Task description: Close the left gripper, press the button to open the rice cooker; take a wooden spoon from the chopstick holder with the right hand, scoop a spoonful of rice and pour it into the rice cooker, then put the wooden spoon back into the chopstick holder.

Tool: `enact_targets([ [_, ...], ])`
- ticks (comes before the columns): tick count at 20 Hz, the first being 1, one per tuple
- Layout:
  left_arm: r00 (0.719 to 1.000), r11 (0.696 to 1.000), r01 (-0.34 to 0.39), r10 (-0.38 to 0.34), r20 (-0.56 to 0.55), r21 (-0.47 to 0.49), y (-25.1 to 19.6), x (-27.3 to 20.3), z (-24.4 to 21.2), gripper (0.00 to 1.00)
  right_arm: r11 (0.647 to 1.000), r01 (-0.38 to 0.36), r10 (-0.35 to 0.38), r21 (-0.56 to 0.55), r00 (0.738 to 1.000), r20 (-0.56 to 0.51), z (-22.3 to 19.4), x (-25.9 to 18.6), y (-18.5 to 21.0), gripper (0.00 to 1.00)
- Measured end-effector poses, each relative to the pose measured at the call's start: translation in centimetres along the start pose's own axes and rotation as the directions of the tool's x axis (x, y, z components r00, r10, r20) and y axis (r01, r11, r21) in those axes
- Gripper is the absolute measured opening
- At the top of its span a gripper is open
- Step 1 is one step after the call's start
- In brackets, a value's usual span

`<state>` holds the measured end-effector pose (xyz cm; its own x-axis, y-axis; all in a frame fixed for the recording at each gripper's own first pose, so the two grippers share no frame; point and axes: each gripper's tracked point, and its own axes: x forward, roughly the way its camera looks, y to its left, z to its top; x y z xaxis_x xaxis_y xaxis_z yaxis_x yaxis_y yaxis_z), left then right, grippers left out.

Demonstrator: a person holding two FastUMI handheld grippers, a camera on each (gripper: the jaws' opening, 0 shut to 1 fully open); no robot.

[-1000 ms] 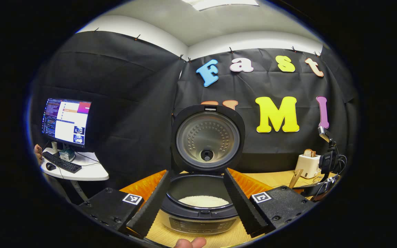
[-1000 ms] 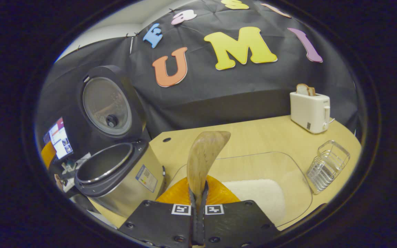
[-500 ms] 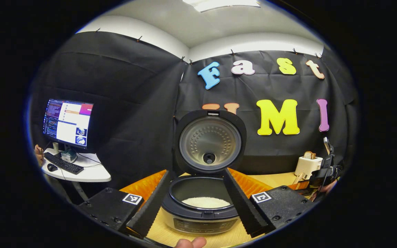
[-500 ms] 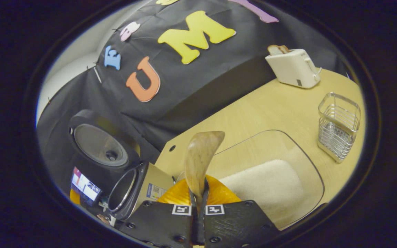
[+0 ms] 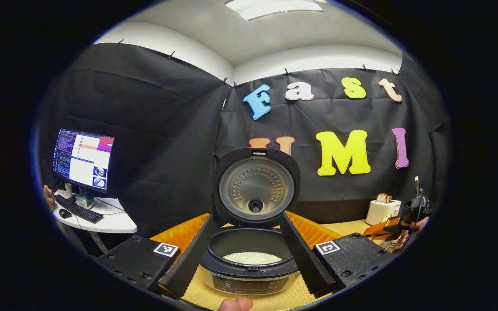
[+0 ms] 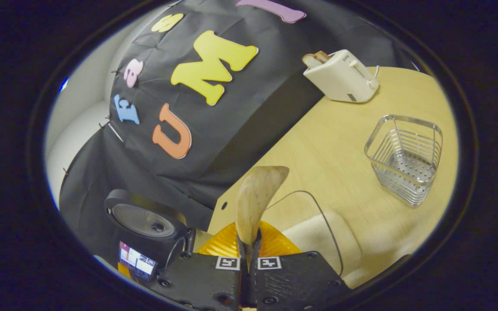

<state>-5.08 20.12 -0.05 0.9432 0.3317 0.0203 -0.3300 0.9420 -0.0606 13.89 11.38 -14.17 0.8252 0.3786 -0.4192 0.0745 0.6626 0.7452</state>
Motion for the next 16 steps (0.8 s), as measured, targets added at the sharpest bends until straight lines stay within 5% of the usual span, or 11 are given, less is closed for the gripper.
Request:
enact_targets([
  [7, 1.0, 0.999, -0.016, 0.015, 0.021, 0.047, 0.7, -0.3, 0.5, 0.99, 0.994, -0.062, 0.056, 0.086, 0.996, 0.07, 4.2, -1.7, 0.8, 0.0],
  [16, 0.995, 0.996, -0.066, 0.071, -0.069, 0.067, 4.4, -0.2, -1.6, 0.99, 0.978, -0.205, 0.207, -0.038, 0.976, 0.072, 4.1, -1.7, 13.3, 0.0],
])
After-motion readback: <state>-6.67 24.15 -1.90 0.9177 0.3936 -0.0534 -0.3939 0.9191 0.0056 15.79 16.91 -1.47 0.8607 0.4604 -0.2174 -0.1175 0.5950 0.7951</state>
